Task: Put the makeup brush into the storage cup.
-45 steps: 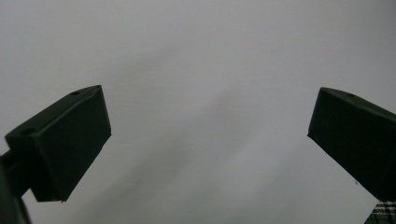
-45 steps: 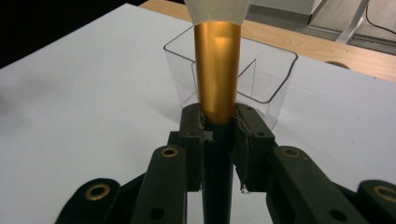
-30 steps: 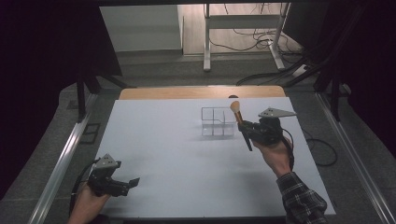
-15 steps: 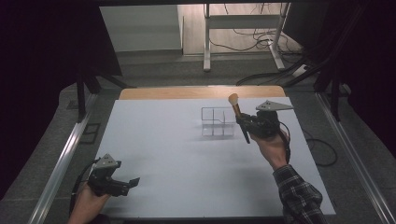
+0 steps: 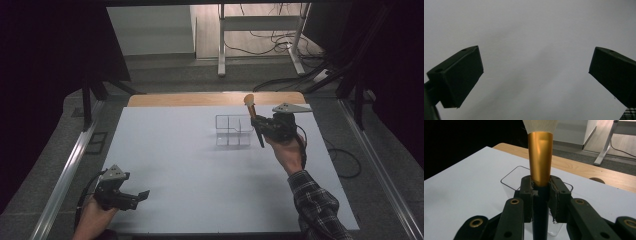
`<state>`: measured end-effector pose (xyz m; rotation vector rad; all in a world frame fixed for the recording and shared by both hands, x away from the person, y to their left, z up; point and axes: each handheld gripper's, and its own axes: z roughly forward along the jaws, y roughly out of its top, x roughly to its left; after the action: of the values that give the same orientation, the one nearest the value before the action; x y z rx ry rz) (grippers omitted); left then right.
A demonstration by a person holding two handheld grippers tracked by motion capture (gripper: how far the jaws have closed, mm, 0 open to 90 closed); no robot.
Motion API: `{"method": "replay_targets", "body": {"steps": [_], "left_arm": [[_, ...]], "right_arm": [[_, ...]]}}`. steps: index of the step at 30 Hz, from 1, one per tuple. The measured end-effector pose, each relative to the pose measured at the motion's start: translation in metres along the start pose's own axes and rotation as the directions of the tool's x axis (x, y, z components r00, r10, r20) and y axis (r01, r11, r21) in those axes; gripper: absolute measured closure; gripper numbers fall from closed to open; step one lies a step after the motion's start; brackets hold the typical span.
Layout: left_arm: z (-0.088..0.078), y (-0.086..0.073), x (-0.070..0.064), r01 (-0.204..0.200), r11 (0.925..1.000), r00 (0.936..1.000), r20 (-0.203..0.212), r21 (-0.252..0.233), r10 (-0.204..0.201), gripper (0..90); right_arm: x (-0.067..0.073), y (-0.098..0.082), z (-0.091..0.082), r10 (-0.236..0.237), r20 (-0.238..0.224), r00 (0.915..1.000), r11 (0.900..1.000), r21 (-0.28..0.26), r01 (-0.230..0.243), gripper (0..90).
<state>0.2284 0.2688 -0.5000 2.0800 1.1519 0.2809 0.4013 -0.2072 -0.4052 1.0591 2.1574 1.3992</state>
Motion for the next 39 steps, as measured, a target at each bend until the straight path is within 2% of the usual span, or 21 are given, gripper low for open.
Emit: {"method": "replay_targets", "body": {"steps": [10,23,39], "left_arm": [[0.000,0.000,0.000,0.001,1.0000,1.0000,0.001,-0.001,-0.001,0.0],[0.000,0.000,0.000,0.000,1.0000,1.0000,0.002,-0.003,0.000,0.0],[0.000,0.000,0.000,0.000,1.0000,1.0000,0.002,-0.003,0.000,0.0]], "right_arm": [[-0.005,0.003,0.007,0.017,0.008,0.9998,1.000,-0.020,-0.017,73.5],[-0.007,0.014,0.015,-0.001,0.016,0.9999,0.998,-0.056,0.001,73.6],[-0.010,0.021,0.028,-0.016,0.028,0.9995,0.997,-0.072,0.018,73.6]]}}
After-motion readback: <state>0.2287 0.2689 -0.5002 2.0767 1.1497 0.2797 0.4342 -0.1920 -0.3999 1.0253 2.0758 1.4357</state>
